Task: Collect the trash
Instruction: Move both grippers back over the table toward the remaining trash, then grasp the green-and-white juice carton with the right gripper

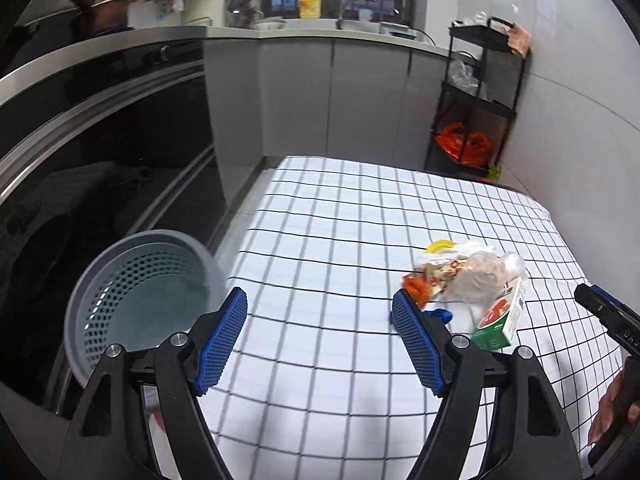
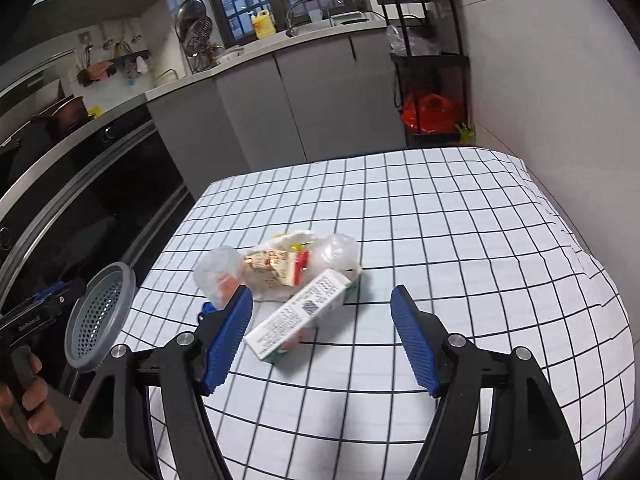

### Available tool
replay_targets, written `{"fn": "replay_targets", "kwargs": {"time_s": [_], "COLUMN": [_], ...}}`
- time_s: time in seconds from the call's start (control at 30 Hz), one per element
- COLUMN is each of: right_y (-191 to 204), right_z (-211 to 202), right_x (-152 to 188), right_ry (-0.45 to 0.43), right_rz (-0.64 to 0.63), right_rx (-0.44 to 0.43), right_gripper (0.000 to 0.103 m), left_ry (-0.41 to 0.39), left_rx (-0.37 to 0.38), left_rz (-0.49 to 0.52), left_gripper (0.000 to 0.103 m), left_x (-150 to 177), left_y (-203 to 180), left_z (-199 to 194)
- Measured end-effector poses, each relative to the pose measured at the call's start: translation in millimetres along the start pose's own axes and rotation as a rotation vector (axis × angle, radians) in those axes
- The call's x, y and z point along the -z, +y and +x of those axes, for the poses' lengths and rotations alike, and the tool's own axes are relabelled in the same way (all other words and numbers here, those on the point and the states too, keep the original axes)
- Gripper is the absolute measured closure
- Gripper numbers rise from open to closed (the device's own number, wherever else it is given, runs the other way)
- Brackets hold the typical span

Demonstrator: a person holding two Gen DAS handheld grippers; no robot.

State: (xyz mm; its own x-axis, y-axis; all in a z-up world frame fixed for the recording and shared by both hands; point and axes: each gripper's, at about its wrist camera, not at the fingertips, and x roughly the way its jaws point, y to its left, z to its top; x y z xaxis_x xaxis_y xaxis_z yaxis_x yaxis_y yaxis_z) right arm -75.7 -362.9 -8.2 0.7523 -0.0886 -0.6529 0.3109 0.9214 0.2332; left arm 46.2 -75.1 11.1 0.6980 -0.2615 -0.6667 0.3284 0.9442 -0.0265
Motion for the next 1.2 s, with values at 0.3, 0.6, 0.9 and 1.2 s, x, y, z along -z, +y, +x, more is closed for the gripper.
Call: {"fn": "replay_targets", "kwargs": {"time_s": [0.3, 0.6, 0.9, 1.2], "right_y": [-5, 26, 28, 29], "right_z": [32, 54, 76, 86], "right_x": [12, 15, 18, 13], "right_ry": [0.091, 0.145, 0.2, 0.237], "right_rz": [0.035, 0.032, 0.112, 0.18], "right_rx": [0.045, 0.053, 0.064, 0.023], "right_gripper": [0.034, 0.034, 0.034, 0.034], "left_ry": [0.041, 0.067, 0.085, 0.096], "left_rx": [0.015, -0.037, -0.052, -0.049], "left_rz": [0.019, 0.023, 0.039, 0.051], "left_gripper": [0.03, 0.03, 0.028, 0.028], "left_x": [12, 21, 28, 32], "left_y": [-14, -7, -7, -9], "left_z": [25, 43, 51, 53]}}
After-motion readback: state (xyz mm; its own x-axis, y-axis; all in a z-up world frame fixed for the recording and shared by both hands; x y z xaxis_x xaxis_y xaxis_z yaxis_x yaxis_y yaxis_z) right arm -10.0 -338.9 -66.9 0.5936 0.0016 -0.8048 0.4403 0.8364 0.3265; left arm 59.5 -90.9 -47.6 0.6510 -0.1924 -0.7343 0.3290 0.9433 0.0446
